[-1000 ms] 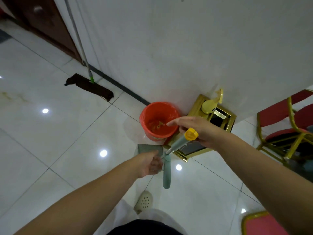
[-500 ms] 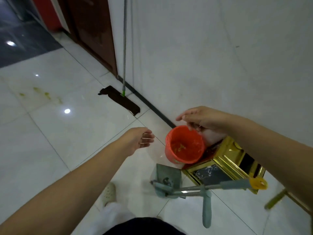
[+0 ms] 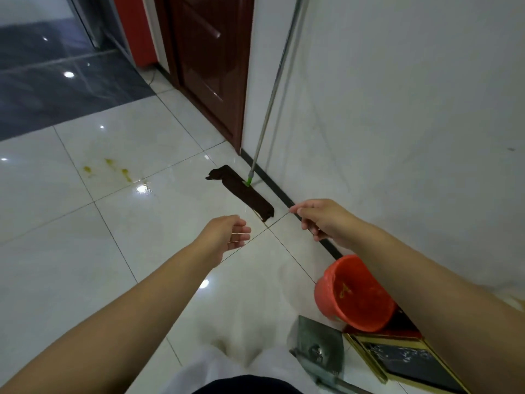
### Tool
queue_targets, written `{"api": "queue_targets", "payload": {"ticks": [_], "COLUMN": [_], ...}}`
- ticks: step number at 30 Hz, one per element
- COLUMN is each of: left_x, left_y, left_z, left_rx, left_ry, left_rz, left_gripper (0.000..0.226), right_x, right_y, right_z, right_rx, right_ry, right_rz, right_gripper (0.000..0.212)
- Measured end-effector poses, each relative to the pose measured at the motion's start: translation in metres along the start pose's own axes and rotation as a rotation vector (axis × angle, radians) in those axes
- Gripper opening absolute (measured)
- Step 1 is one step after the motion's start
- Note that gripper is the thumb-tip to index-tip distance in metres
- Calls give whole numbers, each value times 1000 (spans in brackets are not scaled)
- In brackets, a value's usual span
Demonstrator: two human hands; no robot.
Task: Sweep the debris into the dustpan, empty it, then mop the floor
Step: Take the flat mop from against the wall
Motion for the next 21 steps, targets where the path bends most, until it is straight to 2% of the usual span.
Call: {"api": "queue_targets", "payload": {"ticks": [11,14,21], "left_x": [-7,-6,8], "left_y": [97,141,203], "left_z": [-65,-88,-140], "left_rx": [-5,23,-43], "left_ry": [101,154,265], "left_rz": [251,358,499], "left_gripper": [24,23,24], "right_x": [-45,-77,-149], "right_y": [-4,-14,-23], "right_z": [-127,-177,-283], "right_rx": [41,38,64], "right_ry": [13,23,-27], "right_rz": [29,41,85], "right_gripper": [25,24,25]}}
Point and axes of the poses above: each hand's wrist, its own z-axis away from the middle knuckle, its own x-axis out of the palm, y = z × x, the point moved 5 cm from there along -z, towards the middle knuckle, and after that the axes turned 14 degrees about -x, right-handed, at the moved point
